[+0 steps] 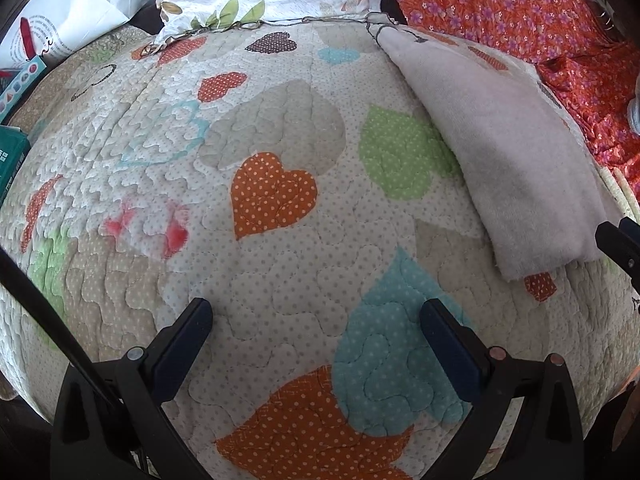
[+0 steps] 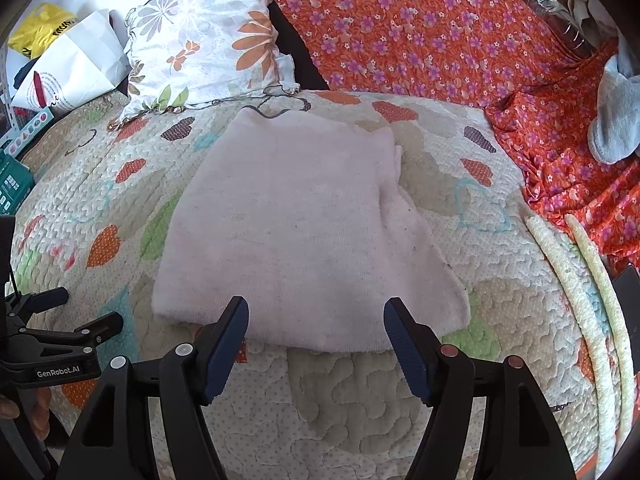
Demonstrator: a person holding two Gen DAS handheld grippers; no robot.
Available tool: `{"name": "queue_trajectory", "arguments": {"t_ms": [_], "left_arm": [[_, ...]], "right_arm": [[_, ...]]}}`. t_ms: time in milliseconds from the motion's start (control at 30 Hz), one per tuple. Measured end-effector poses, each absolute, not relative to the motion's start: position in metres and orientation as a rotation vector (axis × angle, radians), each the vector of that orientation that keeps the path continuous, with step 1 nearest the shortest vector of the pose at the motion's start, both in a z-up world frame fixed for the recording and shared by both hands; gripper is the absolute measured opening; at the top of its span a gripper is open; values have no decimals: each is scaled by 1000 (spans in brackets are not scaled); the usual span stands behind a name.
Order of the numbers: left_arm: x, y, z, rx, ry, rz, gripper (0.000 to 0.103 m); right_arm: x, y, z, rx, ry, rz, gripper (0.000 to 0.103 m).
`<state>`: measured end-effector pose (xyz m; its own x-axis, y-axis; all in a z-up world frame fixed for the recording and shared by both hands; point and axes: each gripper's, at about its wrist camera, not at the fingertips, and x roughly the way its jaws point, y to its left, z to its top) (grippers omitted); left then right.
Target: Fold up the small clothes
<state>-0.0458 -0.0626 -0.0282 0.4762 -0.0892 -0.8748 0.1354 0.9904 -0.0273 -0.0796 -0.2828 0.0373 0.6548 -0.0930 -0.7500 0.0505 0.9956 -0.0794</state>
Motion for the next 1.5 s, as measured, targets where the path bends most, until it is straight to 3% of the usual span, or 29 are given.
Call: {"name": "queue_trajectory", "arguments": {"t_ms": [1000, 1100, 1167, 1300, 1400, 1500], "left_arm": [[-44, -55, -22, -36, 1075, -199, 103], [-43, -51, -10, -93, 1049, -221, 103], [-43, -49, -2, -104, 1025, -226, 103], [-43, -46, 9, -99, 997, -235, 103], [-43, -43, 16, -104, 982, -241, 103], [-42, -38, 22, -111, 966, -243, 103]], "right_arm": [[-76, -296, 51, -36, 792, -152, 75], [-59, -300, 70, -33, 775, -120, 64], [-38, -299, 79, -56, 772, -122, 63], [18, -311, 59, -14, 879, -149, 47], [52, -325, 27, -30, 969, -234, 46], [56, -331, 32, -19, 960, -306, 50]]}}
